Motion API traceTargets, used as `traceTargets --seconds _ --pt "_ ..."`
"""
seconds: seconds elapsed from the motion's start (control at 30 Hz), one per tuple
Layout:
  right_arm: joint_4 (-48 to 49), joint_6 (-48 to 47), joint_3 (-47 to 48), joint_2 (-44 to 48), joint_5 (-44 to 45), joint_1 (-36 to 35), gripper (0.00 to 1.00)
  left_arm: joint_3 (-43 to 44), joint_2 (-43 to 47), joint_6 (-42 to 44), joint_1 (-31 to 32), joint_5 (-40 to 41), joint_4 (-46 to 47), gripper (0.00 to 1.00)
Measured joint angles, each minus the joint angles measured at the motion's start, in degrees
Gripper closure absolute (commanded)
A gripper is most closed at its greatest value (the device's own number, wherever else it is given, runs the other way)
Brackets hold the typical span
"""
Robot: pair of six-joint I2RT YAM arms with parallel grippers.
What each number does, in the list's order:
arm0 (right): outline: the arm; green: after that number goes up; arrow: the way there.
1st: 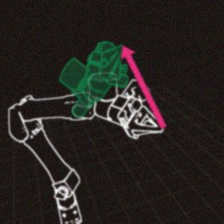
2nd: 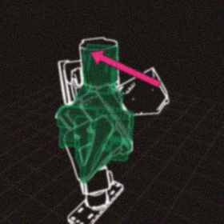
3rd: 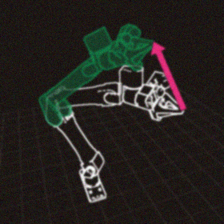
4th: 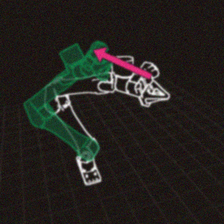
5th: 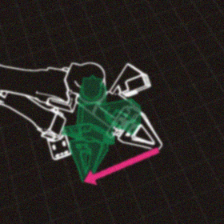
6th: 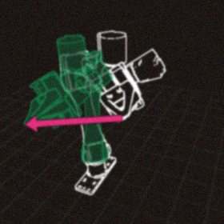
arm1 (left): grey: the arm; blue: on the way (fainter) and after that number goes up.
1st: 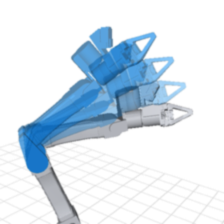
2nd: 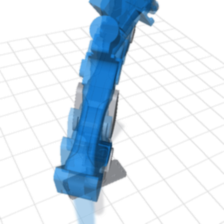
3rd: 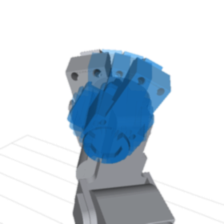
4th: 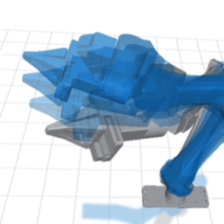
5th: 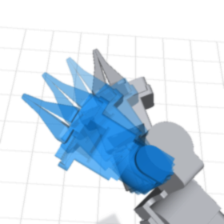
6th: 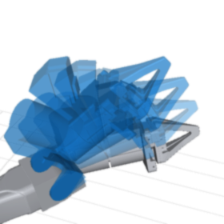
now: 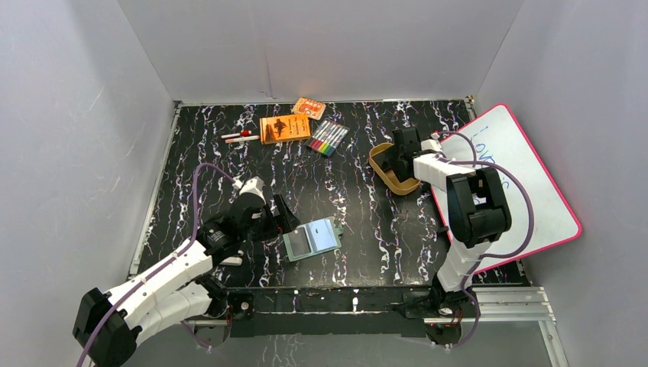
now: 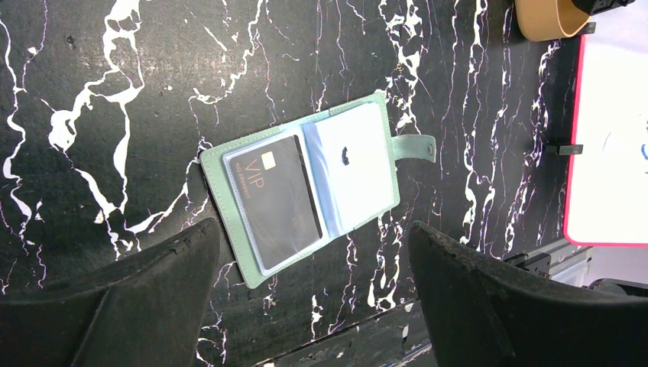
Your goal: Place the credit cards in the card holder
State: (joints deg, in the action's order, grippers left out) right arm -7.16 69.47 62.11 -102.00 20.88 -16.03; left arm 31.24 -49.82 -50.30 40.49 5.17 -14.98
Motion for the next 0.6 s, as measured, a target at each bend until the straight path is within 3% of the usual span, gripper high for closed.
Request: traceTargets --seconds 0.33,0.6 --pt "-1.68 -0.52 1.90 -3.10 -0.09 0.00 0.40 0.00 -0.22 0.15 0.00 -0.04 0.02 0.12" --pt "-0.55 -1.09 2.25 -3.48 -0.72 0.00 0.54 0.00 -0.28 -0.37 0.00 -0.04 0.02 0.13"
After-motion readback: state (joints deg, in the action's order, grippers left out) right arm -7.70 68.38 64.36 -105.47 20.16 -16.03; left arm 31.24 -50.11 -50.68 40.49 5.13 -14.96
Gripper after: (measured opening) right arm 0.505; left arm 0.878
